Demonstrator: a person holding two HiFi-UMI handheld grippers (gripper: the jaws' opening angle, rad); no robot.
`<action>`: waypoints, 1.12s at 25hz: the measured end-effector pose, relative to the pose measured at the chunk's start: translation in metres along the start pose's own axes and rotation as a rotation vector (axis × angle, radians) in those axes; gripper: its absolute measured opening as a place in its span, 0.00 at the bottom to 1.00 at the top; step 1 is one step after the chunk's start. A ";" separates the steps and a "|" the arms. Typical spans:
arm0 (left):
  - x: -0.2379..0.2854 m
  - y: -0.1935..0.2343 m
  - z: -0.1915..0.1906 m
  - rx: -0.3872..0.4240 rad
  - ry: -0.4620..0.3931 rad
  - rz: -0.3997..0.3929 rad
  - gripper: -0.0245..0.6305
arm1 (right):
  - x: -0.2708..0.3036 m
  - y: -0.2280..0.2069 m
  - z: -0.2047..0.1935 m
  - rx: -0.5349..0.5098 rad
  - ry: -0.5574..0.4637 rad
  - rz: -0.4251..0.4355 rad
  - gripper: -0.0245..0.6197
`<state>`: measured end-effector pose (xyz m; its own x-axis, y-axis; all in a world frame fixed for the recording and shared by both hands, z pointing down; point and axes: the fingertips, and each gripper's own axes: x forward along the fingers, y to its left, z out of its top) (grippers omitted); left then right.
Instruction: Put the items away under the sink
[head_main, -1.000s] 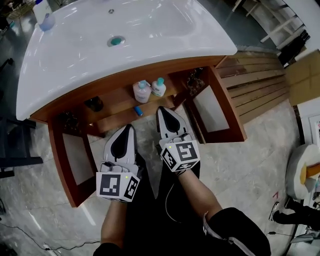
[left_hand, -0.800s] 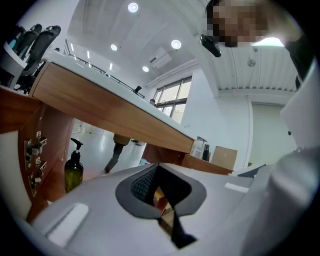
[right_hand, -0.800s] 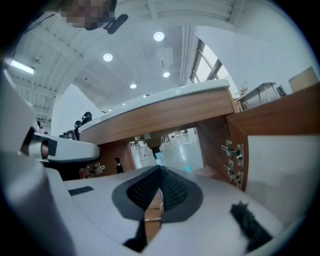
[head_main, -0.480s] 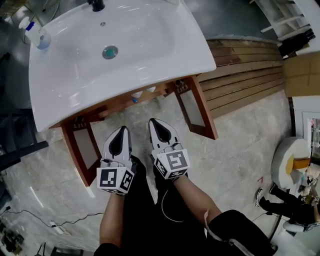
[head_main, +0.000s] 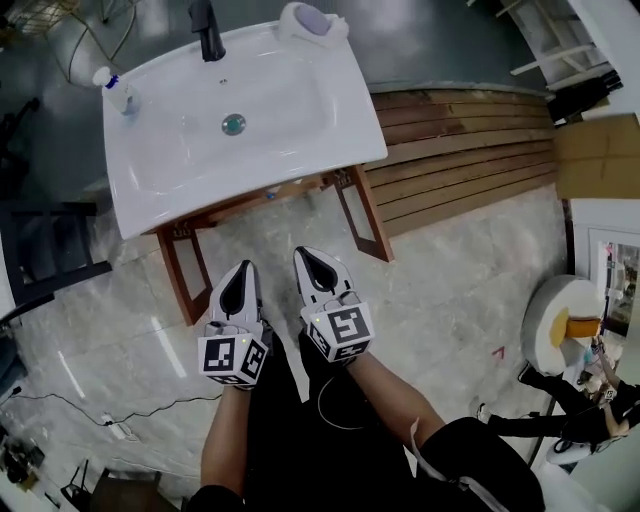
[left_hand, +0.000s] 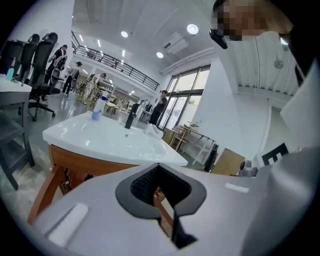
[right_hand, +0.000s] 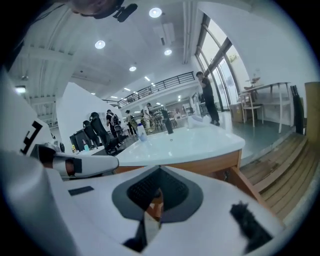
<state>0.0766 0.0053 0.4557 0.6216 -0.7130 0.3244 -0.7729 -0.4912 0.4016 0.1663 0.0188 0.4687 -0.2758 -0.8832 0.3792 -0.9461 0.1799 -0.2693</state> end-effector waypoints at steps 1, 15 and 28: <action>-0.008 -0.007 0.009 -0.006 0.000 0.003 0.04 | -0.008 0.007 0.010 -0.002 0.002 0.009 0.06; -0.133 -0.085 0.099 0.025 0.015 0.001 0.05 | -0.111 0.082 0.103 -0.026 -0.030 0.057 0.06; -0.190 -0.117 0.145 0.072 -0.096 -0.025 0.05 | -0.166 0.126 0.151 -0.077 -0.138 0.094 0.06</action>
<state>0.0302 0.1256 0.2227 0.6289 -0.7427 0.2302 -0.7663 -0.5418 0.3453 0.1187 0.1228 0.2384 -0.3425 -0.9112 0.2287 -0.9290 0.2922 -0.2272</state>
